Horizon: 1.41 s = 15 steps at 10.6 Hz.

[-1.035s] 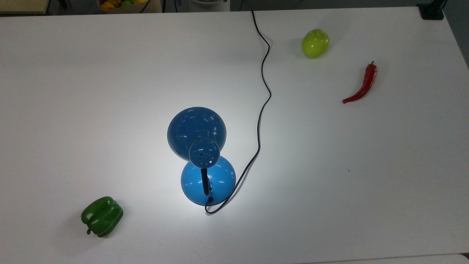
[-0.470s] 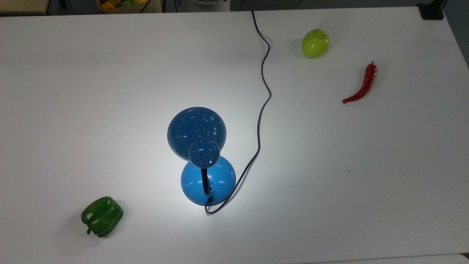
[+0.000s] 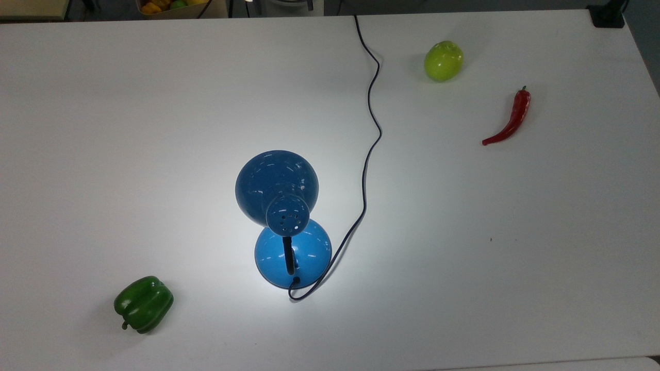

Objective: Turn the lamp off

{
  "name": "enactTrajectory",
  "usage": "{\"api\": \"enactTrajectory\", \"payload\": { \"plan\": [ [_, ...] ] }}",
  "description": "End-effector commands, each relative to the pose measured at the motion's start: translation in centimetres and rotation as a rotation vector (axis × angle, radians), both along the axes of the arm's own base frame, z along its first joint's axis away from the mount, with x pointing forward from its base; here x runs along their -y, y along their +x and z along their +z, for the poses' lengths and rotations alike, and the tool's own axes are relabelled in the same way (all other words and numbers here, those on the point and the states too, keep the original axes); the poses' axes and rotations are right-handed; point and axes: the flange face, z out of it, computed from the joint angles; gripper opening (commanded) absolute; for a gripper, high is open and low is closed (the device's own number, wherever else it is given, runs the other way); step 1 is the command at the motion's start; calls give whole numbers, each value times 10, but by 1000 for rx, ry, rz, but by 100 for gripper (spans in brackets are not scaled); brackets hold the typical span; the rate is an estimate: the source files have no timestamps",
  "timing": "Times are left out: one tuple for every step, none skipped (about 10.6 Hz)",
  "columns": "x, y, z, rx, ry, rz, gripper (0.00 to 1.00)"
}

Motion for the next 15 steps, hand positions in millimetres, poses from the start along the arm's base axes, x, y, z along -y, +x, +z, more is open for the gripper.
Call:
{"api": "enactTrajectory", "payload": {
  "plan": [
    [0, -6, -7, 9, 3, 20, 41],
    [0, -6, -9, 7, 1, 28, 31],
    [-1, -6, -10, 4, 0, 32, 29],
    [-1, -5, -13, 8, -1, 57, 25],
    [-1, -4, -17, 12, 0, 78, 17],
    [-2, -3, -24, 11, 0, 80, 0],
    [-4, -1, -30, 23, 1, 81, 0],
    [-5, -1, -34, 21, -1, 82, 0],
    [-6, -1, -38, 14, -1, 83, 0],
    [-6, -2, -44, 5, -2, 83, 0],
    [-6, 0, -47, 12, -2, 82, 0],
    [-6, 1, -54, 18, -2, 80, 0],
    [-9, 6, -64, 53, 0, 81, 0],
    [-17, 12, -73, 109, 3, 85, 0],
    [-17, 16, -83, 132, 2, 81, 0]
  ]
}}
